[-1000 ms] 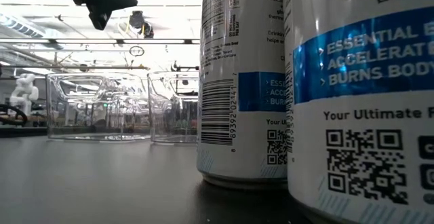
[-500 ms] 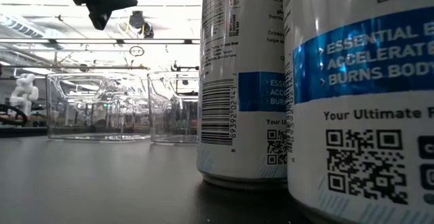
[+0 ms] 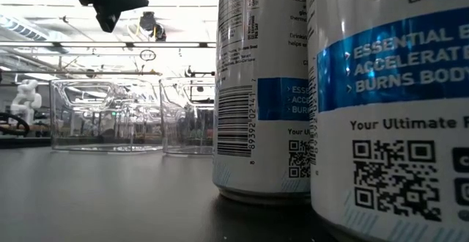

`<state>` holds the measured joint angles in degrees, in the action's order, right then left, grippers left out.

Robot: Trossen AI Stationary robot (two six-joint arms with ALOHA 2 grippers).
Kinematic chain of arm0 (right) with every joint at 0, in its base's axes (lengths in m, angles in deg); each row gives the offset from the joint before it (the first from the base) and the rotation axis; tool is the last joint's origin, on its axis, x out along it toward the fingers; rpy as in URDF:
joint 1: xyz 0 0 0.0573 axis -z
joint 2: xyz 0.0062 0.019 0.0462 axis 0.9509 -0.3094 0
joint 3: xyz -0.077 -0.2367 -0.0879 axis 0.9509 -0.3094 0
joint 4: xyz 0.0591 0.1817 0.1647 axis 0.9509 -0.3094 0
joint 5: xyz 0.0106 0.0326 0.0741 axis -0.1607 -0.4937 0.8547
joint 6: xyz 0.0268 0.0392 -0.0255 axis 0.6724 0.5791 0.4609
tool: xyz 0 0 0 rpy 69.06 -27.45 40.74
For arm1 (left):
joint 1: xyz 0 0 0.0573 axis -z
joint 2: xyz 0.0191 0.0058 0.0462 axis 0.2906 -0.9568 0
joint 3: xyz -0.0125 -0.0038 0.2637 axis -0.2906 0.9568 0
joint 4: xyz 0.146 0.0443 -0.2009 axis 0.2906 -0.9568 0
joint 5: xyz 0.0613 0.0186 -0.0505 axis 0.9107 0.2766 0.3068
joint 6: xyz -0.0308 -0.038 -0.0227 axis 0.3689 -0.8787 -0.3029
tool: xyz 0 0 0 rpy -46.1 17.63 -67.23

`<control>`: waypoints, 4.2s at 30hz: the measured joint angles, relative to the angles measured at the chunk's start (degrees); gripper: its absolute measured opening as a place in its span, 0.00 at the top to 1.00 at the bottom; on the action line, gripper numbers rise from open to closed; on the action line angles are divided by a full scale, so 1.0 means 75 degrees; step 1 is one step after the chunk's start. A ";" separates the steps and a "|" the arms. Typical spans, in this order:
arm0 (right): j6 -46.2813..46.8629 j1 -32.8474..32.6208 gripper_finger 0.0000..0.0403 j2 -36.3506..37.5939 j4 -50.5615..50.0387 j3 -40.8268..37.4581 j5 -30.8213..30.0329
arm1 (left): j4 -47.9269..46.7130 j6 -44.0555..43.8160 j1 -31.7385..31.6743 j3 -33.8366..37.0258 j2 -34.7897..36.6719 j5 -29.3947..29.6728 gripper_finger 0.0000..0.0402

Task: Sort soda cans
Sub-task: Put the yellow-white soda can into the right transparent bin

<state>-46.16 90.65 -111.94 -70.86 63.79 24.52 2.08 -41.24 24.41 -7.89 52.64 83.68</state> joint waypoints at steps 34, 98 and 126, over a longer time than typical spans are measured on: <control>0.0298 0.0012 0.16 0.0000 0.0017 0.0003 -0.0025 | 0.0002 0.0000 0.0001 0.0000 -0.0001 -0.0001 0.73; 0.3577 -0.0398 0.02 0.2792 -0.0376 0.0009 -0.0719 | 0.0002 0.0003 0.0000 0.0000 0.0001 -0.0001 0.73; 0.7652 -0.3449 0.40 0.2388 -0.0473 0.0009 -0.1921 | 0.0002 0.0003 0.0001 0.0000 0.0001 -0.0001 0.73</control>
<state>11.23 64.79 -94.04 -74.41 63.85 10.11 2.10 -41.22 24.42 -7.89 52.64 83.68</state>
